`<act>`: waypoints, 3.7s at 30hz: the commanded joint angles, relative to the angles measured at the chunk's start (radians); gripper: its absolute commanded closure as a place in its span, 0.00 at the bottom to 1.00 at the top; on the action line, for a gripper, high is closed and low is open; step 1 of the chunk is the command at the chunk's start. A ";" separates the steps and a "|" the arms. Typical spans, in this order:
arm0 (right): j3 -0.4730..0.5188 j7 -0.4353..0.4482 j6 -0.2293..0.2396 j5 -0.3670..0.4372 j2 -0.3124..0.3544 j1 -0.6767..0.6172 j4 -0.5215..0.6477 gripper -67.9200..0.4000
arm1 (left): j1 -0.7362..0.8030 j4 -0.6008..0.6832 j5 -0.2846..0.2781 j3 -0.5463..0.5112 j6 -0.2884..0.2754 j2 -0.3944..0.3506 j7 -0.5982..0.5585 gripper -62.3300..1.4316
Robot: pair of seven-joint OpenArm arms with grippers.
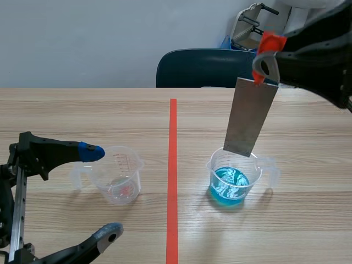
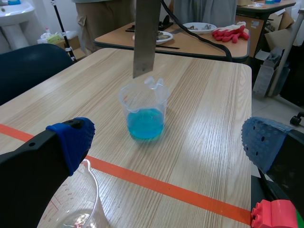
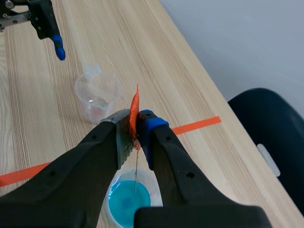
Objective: Do the redox reaction experiment
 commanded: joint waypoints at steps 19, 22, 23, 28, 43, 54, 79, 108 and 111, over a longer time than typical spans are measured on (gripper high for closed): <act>-0.115 0.172 0.006 -0.202 -0.078 0.016 -0.112 0.98 | -0.005 0.011 -0.010 -0.003 -0.001 0.010 -0.007 0.00; -0.135 0.204 0.006 -0.233 -0.082 0.018 -0.135 0.98 | -0.005 0.011 -0.010 -0.003 -0.001 0.010 -0.007 0.00; -0.141 0.214 0.006 -0.248 -0.089 0.018 -0.145 0.98 | -0.005 0.011 -0.010 -0.003 -0.001 0.010 -0.007 0.00; -0.147 0.257 0.006 -0.333 -0.139 0.018 -0.193 0.98 | -0.005 0.011 -0.010 -0.003 -0.001 0.010 -0.007 0.00; -0.276 0.376 0.006 -0.508 -0.231 0.135 -0.414 0.98 | -0.005 0.011 -0.010 -0.003 -0.001 0.010 -0.007 0.00; -0.277 0.382 0.006 -0.535 -0.243 0.139 -0.422 0.98 | -0.005 0.011 -0.010 -0.003 -0.001 0.010 -0.007 0.00; -0.277 0.381 0.006 -0.542 -0.243 0.139 -0.422 0.98 | -0.005 0.011 -0.010 -0.003 -0.001 0.010 -0.007 0.00; -0.277 0.376 0.006 -0.546 -0.243 0.139 -0.422 0.98 | -0.005 0.011 -0.010 -0.003 -0.001 0.010 -0.007 0.00; -0.277 0.373 0.006 -0.546 -0.243 0.139 -0.422 0.98 | -0.005 0.011 -0.010 -0.003 -0.001 0.010 -0.007 0.00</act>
